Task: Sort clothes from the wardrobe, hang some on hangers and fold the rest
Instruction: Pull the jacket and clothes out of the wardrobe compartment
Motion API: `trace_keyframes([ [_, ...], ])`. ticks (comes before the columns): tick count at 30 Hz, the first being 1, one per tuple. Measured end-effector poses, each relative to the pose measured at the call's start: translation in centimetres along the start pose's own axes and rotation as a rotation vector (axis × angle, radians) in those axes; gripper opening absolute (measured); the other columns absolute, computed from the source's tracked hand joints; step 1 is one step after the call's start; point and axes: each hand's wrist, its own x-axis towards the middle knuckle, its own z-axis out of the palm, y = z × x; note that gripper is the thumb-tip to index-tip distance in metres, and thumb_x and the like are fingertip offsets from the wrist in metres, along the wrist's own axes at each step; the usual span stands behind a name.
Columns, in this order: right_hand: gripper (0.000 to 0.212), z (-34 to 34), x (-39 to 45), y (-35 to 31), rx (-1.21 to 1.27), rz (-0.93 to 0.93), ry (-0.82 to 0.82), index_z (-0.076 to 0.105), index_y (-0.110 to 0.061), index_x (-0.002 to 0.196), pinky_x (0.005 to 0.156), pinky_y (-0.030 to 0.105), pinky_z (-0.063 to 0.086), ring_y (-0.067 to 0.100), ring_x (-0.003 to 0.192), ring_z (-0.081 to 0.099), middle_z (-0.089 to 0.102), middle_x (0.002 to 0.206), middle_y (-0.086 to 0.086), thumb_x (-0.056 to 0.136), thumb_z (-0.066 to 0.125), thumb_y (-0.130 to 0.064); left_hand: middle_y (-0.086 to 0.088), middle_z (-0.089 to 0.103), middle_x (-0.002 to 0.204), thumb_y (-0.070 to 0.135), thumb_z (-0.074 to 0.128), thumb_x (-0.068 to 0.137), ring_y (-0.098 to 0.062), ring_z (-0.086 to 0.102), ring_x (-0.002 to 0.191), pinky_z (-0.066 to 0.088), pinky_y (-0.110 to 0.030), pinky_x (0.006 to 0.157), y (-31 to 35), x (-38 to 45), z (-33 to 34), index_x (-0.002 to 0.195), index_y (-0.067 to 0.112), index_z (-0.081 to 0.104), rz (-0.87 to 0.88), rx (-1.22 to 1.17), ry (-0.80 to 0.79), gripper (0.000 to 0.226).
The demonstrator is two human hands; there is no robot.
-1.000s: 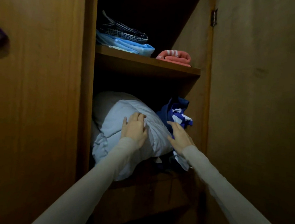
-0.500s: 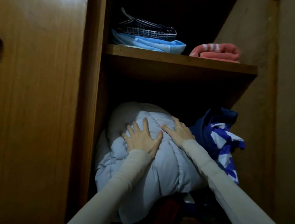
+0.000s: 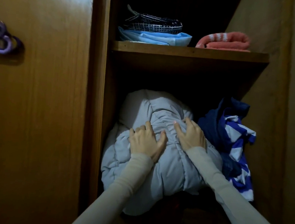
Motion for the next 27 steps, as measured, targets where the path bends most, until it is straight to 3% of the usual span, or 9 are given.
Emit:
trace_keyframes([
  [5, 0.033, -2.5, -1.6, -0.5, 0.122, 0.035, 0.041, 0.055, -0.007, 0.091, 0.062, 0.032, 0.034, 0.036, 0.088, 0.057, 0.062, 0.096, 0.017, 0.092, 0.051, -0.04, -0.014, 0.065, 0.065, 0.047, 0.026, 0.077, -0.031, 0.062, 0.064, 0.045, -0.035, 0.071, 0.4, -1.6, -2.2, 0.075, 0.01, 0.055, -0.017, -0.113, 0.056, 0.047],
  [7, 0.037, -3.3, -1.4, -0.8, 0.139, 0.088, -0.005, 0.054, -0.01, 0.1, 0.066, 0.033, 0.035, 0.035, 0.094, 0.056, 0.06, 0.102, 0.016, 0.091, 0.051, -0.045, -0.014, 0.067, 0.079, 0.047, 0.019, 0.082, -0.032, 0.062, 0.076, 0.042, -0.037, 0.075, 0.4, -2.0, -3.0, 0.09, 0.011, 0.054, -0.049, -0.187, 0.035, 0.051],
  [9, 0.049, -3.5, -0.3, -1.4, 0.146, 0.173, -0.106, 0.049, -0.018, 0.117, 0.085, 0.038, 0.038, 0.033, 0.114, 0.047, 0.051, 0.122, 0.014, 0.085, 0.053, -0.056, -0.014, 0.066, 0.094, 0.04, 0.025, 0.094, -0.032, 0.062, 0.089, 0.042, -0.037, 0.076, 0.2, -1.6, -3.4, 0.108, 0.011, 0.047, -0.143, -0.188, 0.026, 0.039],
  [12, 0.092, -2.9, 1.1, -2.6, 0.175, 0.324, -0.335, 0.021, -0.03, 0.145, 0.11, 0.046, 0.025, 0.033, 0.138, 0.024, 0.022, 0.152, 0.008, 0.072, 0.059, -0.069, -0.015, 0.057, 0.118, 0.04, 0.037, 0.096, -0.032, 0.052, 0.111, 0.039, -0.038, 0.086, -0.1, -1.1, -3.2, 0.123, 0.009, 0.039, -0.265, -0.097, -0.091, 0.041],
  [14, 0.116, -2.2, 1.4, -2.9, 0.18, 0.385, -0.448, -0.002, -0.036, 0.149, 0.114, 0.049, 0.02, 0.034, 0.141, 0.018, 0.009, 0.157, 0.007, 0.061, 0.062, -0.076, -0.017, 0.039, 0.138, 0.048, 0.036, 0.094, -0.031, 0.032, 0.129, 0.027, -0.044, 0.103, -0.2, -1.5, -2.3, 0.139, 0.011, 0.029, -0.284, 0.016, -0.178, 0.059],
  [17, 0.12, -1.5, 1.4, -2.6, 0.114, 0.408, -0.502, -0.016, -0.038, 0.146, 0.115, 0.051, 0.017, 0.037, 0.142, 0.012, 0.006, 0.157, 0.012, 0.064, 0.065, -0.072, -0.02, 0.0, 0.155, 0.06, 0.029, 0.091, -0.038, -0.004, 0.142, -0.003, -0.057, 0.111, -0.5, -2.3, -1.3, 0.15, 0.023, 0.003, -0.364, 0.031, -0.274, 0.074],
  [20, 0.115, -1.5, 1.2, -2.4, -0.027, 0.398, -0.46, -0.007, -0.025, 0.15, 0.111, 0.048, 0.022, 0.037, 0.138, 0.023, 0.021, 0.152, 0.018, 0.07, 0.065, -0.066, -0.026, -0.006, 0.153, 0.076, 0.031, 0.081, -0.042, 0.001, 0.141, 0.002, -0.054, 0.113, 0.1, -2.5, -0.9, 0.149, 0.034, -0.009, -0.483, -0.152, -0.324, 0.088],
  [24, 0.087, -1.8, 0.4, -2.5, -0.05, 0.378, -0.338, 0.034, 0.0, 0.138, 0.096, 0.04, 0.04, 0.038, 0.124, 0.044, 0.045, 0.135, 0.023, 0.077, 0.068, -0.052, -0.03, 0.024, 0.143, 0.086, 0.038, 0.066, -0.038, 0.031, 0.129, 0.024, -0.046, 0.107, 1.2, -2.0, -1.1, 0.148, 0.027, -0.017, -0.549, -0.227, -0.329, 0.115],
  [27, 0.059, -1.9, -0.2, -2.4, -0.045, 0.286, -0.285, 0.05, 0.005, 0.122, 0.085, 0.04, 0.045, 0.04, 0.113, 0.051, 0.053, 0.123, 0.026, 0.086, 0.064, -0.039, -0.025, 0.044, 0.134, 0.072, 0.054, 0.073, -0.036, 0.043, 0.122, 0.032, -0.041, 0.102, 1.1, -0.8, -1.2, 0.149, 0.014, -0.01, -0.571, -0.287, -0.296, 0.115],
])
